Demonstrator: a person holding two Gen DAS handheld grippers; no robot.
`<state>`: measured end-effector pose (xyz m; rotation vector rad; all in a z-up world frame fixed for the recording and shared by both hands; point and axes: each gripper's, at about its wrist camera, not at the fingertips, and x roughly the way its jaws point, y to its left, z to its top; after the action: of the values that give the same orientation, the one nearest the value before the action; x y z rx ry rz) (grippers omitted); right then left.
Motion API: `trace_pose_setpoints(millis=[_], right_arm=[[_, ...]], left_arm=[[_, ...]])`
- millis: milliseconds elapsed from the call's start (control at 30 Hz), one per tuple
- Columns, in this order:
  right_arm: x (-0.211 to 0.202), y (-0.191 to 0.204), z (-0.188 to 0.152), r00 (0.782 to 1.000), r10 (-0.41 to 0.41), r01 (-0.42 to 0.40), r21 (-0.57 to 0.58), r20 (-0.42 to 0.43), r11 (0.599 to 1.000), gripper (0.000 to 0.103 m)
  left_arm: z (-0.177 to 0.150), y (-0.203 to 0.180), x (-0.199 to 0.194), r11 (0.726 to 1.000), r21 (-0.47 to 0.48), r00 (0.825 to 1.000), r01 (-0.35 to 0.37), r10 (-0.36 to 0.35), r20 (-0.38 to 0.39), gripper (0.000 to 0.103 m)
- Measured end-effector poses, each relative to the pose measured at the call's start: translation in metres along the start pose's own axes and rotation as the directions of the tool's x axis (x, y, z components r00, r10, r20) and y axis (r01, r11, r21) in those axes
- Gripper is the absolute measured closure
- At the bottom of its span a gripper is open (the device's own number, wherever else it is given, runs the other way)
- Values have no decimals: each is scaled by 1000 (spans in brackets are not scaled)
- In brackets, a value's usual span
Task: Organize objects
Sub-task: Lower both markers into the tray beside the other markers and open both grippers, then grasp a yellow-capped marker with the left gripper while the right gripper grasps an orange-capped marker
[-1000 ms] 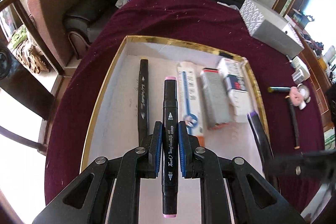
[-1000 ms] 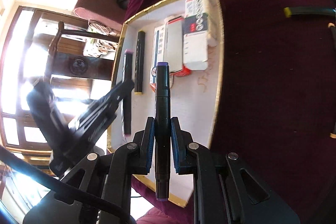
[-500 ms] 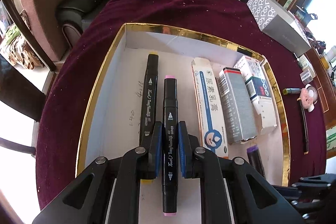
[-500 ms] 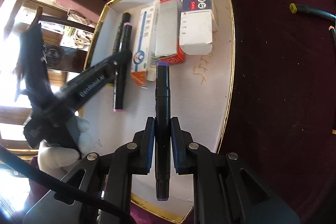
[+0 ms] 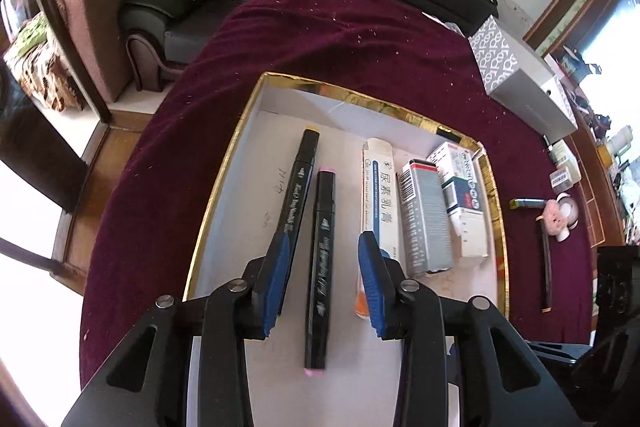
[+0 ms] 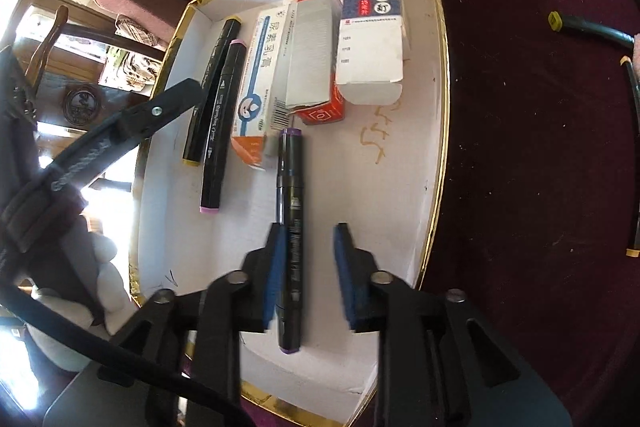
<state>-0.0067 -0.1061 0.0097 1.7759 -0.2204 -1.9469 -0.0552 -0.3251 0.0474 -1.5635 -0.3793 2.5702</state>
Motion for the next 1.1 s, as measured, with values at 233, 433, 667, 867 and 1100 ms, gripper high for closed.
trace_pose_setpoints(millis=[233, 433, 667, 867, 1100], right_arm=[[-43, -14, -6, 995, 11, -10, -15, 97, 1000, 67], [-97, -85, -4, 959, -149, 126, 108, 242, 986, 47], [-101, -139, 16, 905, -361, 319, 202, 224, 926, 47], [-75, -134, 33, 872, -442, 427, 117, 210, 897, 48], [-73, -161, 23, 875, -456, 456, 39, 161, 889, 91]], left_arm=[[0, -17, -38, 998, -19, 996, 58, -57, 61, 64], [-7, -53, -56, 993, 21, 990, 118, -119, 71, 63], [-23, -101, -55, 992, 94, 995, 90, -94, 42, 62], [-32, -133, -52, 989, 134, 997, 59, -64, 35, 63], [-34, -186, -31, 966, 255, 998, 38, -47, 30, 63]])
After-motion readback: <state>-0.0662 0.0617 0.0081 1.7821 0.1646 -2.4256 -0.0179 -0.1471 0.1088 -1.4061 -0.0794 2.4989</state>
